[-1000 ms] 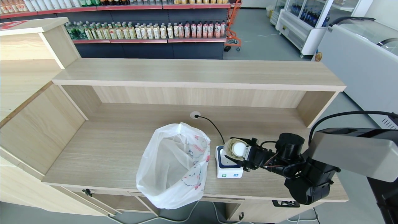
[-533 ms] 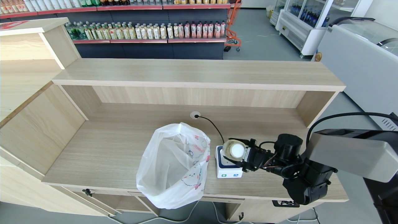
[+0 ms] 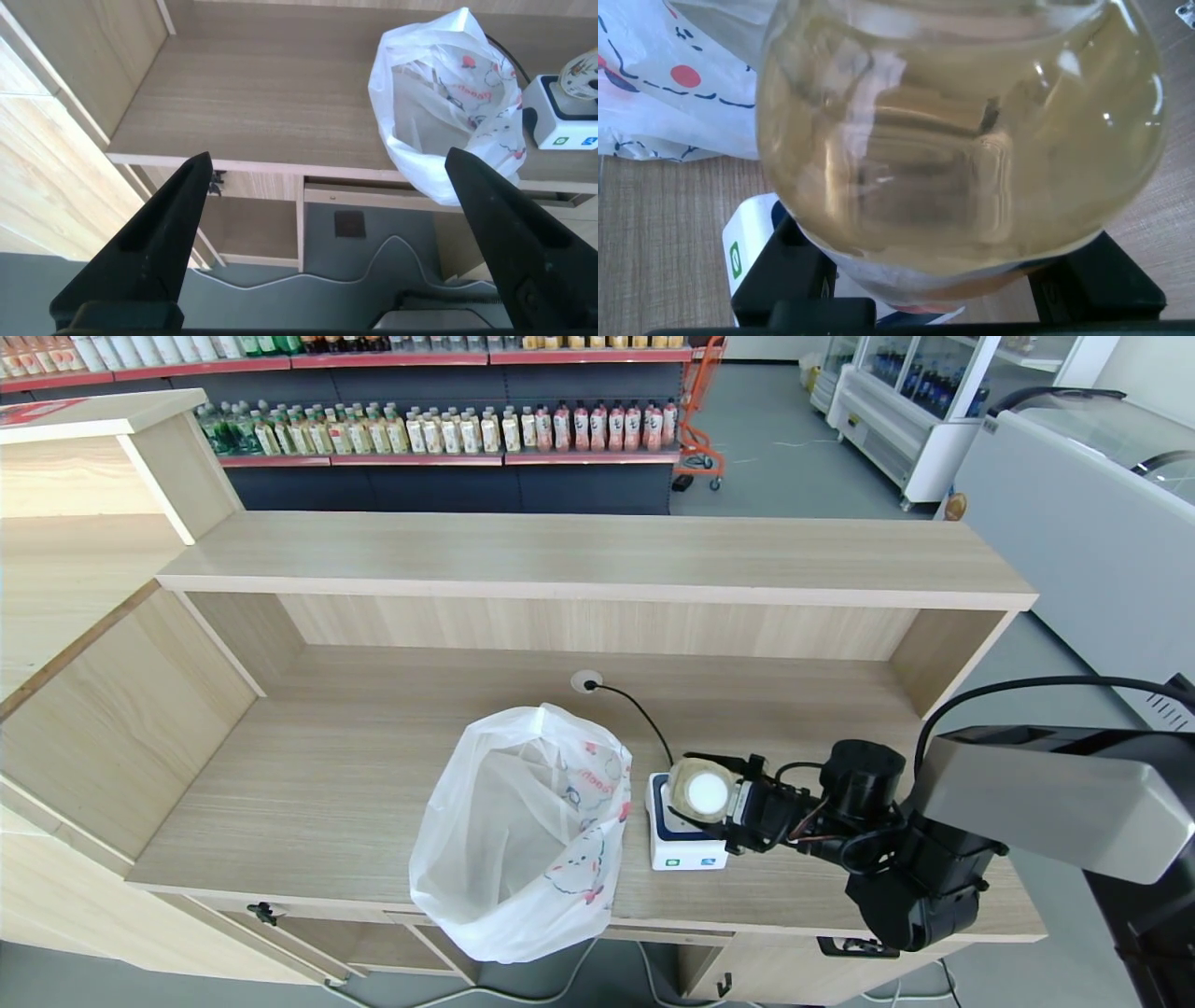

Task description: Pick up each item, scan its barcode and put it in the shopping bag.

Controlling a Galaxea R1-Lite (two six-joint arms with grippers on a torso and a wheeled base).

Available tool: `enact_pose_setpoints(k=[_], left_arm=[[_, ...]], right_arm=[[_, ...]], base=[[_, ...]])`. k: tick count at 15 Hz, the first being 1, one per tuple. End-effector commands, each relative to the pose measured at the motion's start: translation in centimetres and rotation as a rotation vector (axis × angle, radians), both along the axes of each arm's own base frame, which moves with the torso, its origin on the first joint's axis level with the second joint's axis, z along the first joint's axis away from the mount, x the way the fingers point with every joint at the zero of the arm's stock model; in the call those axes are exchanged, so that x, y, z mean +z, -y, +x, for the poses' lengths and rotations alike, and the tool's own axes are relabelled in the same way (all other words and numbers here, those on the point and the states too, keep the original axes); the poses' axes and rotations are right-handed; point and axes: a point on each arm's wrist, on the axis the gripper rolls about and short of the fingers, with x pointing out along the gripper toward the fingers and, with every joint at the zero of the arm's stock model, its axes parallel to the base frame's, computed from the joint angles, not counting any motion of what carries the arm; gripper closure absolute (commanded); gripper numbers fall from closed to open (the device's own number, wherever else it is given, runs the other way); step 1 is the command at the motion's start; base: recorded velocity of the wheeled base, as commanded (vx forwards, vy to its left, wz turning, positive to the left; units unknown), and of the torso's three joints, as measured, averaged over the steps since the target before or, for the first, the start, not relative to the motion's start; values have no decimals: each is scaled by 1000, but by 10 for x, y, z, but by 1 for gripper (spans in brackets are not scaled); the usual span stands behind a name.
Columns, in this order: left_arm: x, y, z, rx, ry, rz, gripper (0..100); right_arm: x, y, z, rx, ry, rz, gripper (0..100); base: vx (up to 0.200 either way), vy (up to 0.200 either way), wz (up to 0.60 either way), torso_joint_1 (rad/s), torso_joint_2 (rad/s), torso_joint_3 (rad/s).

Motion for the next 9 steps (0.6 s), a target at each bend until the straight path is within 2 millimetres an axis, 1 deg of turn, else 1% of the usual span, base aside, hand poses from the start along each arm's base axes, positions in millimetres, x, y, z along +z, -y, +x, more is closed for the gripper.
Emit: enact_pose_setpoints(k=[1,9], left_arm=[[0,0,0,0,0,0,0],[0,0,0,0,0,0,0]], right_arm=[[-2,0,0,-1,-7,-2,100],[0,0,0,-2,-4,2,100]], base=[[0,0,0,0,0,0],[0,0,0,0,0,0]])
